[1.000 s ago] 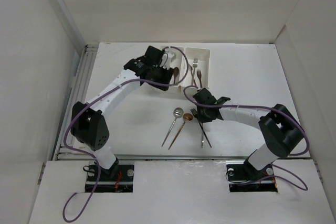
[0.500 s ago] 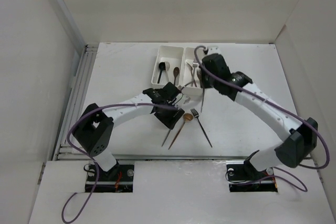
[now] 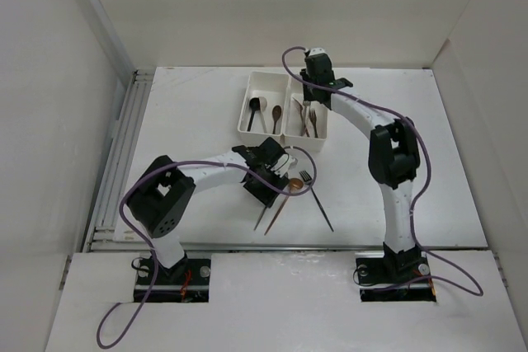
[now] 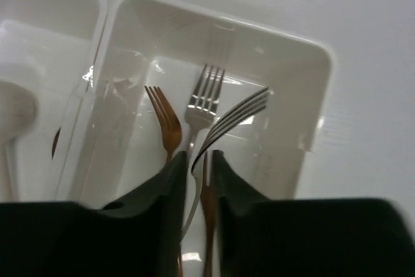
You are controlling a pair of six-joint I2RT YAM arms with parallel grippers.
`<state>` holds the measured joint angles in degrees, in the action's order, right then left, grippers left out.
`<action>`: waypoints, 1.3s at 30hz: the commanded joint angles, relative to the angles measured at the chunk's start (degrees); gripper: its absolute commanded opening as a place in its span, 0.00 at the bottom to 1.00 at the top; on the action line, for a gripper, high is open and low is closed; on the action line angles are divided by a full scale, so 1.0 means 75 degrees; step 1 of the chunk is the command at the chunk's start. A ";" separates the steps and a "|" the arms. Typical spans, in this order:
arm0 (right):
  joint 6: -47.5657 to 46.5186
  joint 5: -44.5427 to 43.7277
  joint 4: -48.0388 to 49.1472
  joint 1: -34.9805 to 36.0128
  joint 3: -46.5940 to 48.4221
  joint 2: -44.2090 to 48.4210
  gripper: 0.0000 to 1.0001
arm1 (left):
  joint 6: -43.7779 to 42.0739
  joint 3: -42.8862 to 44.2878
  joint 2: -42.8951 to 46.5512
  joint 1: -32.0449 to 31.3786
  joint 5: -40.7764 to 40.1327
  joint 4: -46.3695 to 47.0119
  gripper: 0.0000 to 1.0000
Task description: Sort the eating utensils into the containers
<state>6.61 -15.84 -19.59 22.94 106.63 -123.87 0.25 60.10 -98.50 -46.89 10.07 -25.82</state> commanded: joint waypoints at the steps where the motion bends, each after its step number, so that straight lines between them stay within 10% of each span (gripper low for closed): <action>1: -0.0377 0.0657 -0.0163 0.0070 0.1039 -0.0182 0.35 | 0.0154 0.0003 -0.0366 -0.0040 -0.0076 0.0150 0.50; 5: -0.0378 0.0892 -0.0166 0.0070 0.0492 0.0366 0.60 | 0.0318 0.0096 -0.0729 -0.0040 -0.0147 0.0150 0.44; 13: -0.0378 0.0787 0.0105 0.0140 -0.0820 0.2147 0.62 | 0.0388 0.0307 -0.1655 -0.0180 0.0017 -0.0072 0.00; 24: -0.0262 0.0610 -0.0315 0.0141 -0.2286 0.4434 0.63 | 0.0306 0.0939 -0.0920 0.0299 -0.0498 -0.0810 0.00; 39: 0.1811 0.1970 -0.1770 0.1136 -0.6938 0.6870 0.69 | 0.0270 0.5376 -0.0036 0.1643 -0.0569 -0.1727 0.00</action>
<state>14.09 -3.57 -31.40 29.50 57.58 -75.99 1.39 94.59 -96.99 -39.75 6.96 -39.38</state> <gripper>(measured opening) 0.688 0.054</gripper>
